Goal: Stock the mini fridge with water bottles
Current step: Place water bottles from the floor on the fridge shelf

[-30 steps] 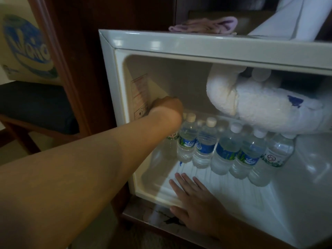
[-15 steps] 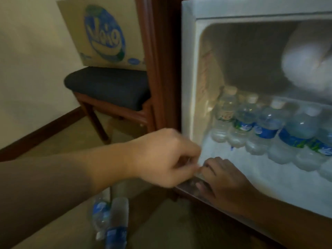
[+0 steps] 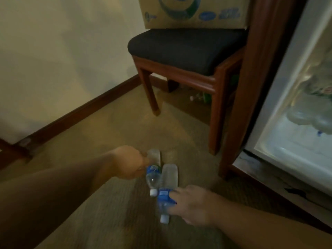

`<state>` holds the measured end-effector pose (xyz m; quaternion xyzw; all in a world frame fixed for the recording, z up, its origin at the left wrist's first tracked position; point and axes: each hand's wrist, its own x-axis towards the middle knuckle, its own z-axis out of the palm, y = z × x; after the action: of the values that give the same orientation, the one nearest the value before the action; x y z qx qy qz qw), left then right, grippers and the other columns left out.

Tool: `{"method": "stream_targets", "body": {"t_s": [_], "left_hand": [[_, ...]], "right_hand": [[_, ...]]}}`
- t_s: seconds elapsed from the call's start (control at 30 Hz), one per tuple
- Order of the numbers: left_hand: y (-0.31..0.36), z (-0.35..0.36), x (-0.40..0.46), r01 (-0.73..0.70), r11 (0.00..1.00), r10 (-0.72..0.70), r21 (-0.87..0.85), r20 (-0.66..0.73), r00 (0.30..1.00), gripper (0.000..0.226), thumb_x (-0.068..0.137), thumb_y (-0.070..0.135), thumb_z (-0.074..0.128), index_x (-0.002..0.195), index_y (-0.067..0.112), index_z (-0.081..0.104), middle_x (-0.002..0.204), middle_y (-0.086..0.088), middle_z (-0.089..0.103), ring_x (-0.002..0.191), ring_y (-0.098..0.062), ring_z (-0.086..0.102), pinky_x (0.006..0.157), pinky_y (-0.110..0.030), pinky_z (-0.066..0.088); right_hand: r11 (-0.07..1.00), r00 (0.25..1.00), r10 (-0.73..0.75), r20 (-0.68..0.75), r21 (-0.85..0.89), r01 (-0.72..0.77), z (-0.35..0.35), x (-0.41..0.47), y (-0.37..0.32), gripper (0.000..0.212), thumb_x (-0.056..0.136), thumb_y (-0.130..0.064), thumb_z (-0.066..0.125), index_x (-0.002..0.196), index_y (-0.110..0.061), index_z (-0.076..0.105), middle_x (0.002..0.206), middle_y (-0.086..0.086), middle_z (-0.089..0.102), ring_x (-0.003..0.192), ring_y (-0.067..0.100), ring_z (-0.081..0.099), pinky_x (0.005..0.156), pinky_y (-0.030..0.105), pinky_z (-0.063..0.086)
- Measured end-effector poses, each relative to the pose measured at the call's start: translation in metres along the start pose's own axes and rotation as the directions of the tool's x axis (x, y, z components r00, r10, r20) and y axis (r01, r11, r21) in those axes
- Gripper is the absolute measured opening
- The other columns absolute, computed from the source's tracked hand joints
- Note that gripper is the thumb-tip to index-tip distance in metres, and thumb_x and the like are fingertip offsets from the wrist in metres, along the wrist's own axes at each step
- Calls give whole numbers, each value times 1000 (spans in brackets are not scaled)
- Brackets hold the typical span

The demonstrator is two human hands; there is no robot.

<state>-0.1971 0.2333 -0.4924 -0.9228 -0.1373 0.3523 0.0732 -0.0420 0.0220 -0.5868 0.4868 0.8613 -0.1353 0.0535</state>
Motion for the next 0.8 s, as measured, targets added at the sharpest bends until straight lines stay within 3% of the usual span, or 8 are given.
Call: {"method": "stream_targets", "body": {"t_s": [0.1, 0.23, 0.37, 0.47, 0.6, 0.7, 0.8], "left_hand": [[23, 40, 10, -92, 989, 94, 116, -12, 996, 50, 103, 29, 56, 150, 30, 39, 151, -11, 46, 128, -32, 57, 94, -47, 56], [50, 85, 23, -82, 988, 99, 130, -126, 987, 61, 98, 14, 65, 151, 29, 39, 160, -16, 35, 138, -34, 49, 103, -50, 53], [60, 109, 34, -9, 998, 19, 60, -165, 986, 66, 98, 15, 66, 153, 28, 32, 160, -18, 32, 141, -35, 46, 104, -50, 51], [64, 117, 39, 14, 999, -4, 49, -209, 978, 56, 100, 19, 61, 149, 25, 36, 157, -18, 36, 138, -34, 47, 101, -49, 52], [62, 120, 50, -11, 999, 23, 49, -251, 968, 55, 99, 24, 63, 149, 28, 38, 151, -16, 38, 137, -33, 46, 97, -49, 55], [62, 114, 56, -48, 992, 79, 120, -273, 959, 56, 98, 23, 66, 150, 28, 43, 153, -15, 38, 138, -32, 44, 97, -48, 55], [57, 115, 55, -90, 974, 145, 209, -267, 953, 59, 99, 21, 65, 153, 27, 42, 159, -16, 33, 143, -34, 39, 101, -49, 51]], "right_hand": [[994, 998, -29, 63, -103, 35, 23, 29, -23, 45, 100, -18, 57, 144, -27, 49, 145, 19, 39, 128, 40, 47, 94, 54, 49], [976, 980, 8, 200, -216, 37, 47, 55, -38, 62, 89, -15, 73, 144, -27, 49, 155, 22, 28, 135, 46, 39, 100, 60, 46], [947, 963, 104, 247, -321, -20, 55, 67, -47, 39, 84, -18, 79, 120, -18, 65, 142, 22, 40, 125, 42, 46, 93, 57, 49], [947, 981, 85, 176, -321, -25, 58, 53, -45, 39, 76, -18, 85, 110, -15, 66, 127, 19, 51, 113, 38, 53, 83, 53, 53], [970, 993, 109, -54, -213, -118, 67, 32, -32, 30, 90, -25, 66, 116, -19, 54, 110, 14, 54, 94, 32, 60, 68, 45, 53], [964, 991, 132, -17, -232, -132, 59, 45, -36, 40, 103, -35, 51, 135, -12, 52, 127, 19, 53, 113, 37, 54, 88, 49, 47], [949, 977, 210, 42, -248, -193, 52, 58, -39, 35, 103, -33, 54, 130, -10, 56, 126, 22, 52, 114, 41, 54, 86, 49, 46]]}}
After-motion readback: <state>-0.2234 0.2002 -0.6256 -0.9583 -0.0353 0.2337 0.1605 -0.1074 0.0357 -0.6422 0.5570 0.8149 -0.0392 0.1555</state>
